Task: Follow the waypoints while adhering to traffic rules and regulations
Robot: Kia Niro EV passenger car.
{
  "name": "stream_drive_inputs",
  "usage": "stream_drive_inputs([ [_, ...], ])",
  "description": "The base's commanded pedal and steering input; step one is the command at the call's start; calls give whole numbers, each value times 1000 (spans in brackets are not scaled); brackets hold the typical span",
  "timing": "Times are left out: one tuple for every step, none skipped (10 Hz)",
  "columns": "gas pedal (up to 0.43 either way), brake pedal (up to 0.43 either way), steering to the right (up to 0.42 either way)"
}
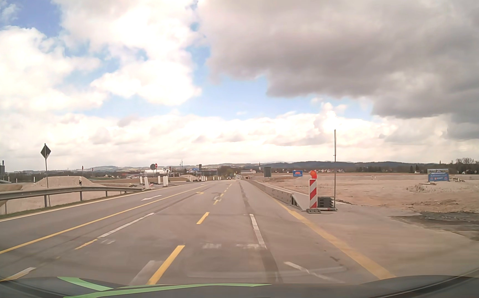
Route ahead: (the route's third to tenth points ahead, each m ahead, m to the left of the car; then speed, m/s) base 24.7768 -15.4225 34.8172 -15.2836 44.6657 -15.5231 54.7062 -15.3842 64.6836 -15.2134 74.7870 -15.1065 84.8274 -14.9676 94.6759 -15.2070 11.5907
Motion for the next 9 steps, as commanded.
stream_drive_inputs([
  [79, 0, 1],
  [79, 0, 1],
  [79, 0, 0],
  [79, 0, 1],
  [79, 0, 1],
  [79, 0, 1],
  [79, 0, 1],
  [79, 0, 0],
  [79, 0, 0],
])
